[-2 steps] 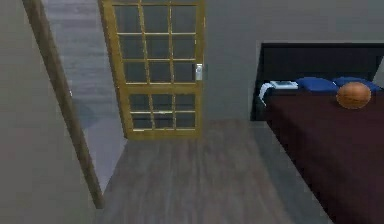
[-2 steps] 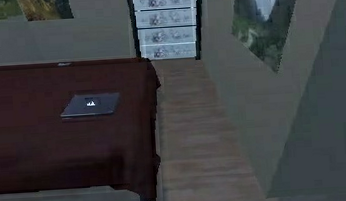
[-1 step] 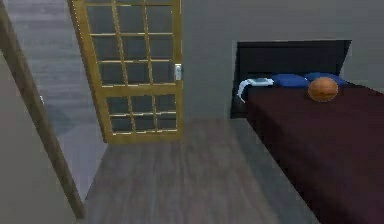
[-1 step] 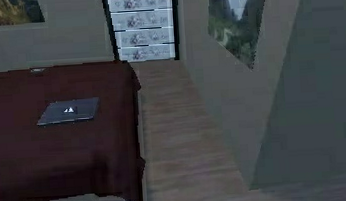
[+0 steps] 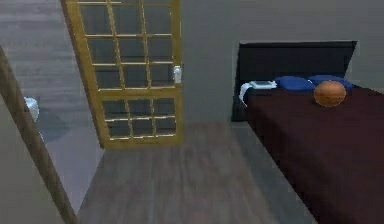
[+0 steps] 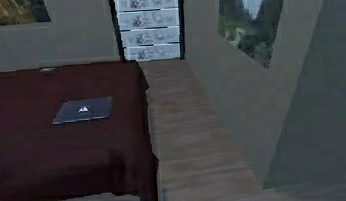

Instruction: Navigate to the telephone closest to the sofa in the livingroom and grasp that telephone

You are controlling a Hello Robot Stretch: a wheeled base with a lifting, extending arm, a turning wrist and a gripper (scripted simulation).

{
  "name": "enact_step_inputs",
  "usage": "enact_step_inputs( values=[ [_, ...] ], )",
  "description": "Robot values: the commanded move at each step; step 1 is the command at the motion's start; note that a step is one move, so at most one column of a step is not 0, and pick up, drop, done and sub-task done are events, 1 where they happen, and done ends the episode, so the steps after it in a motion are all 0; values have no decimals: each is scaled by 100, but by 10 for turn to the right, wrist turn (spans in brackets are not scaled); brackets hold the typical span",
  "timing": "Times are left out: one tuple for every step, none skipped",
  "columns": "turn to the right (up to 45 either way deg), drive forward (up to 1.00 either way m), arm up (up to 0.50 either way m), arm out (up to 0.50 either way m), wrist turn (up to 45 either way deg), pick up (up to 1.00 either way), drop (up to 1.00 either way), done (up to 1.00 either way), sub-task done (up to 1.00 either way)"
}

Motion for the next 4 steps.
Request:
enact_step_inputs(
  values=[
    [-150, 0, 0, 0, 0, 0, 0, 0, 0],
    [0, 100, 0, 0, 0, 0, 0, 0, 0],
    [-30, 0, 0, 0, 0, 0, 0, 0, 0],
    [0, 65, 0, 0, 0, 0, 0, 0, 0]
  ],
)
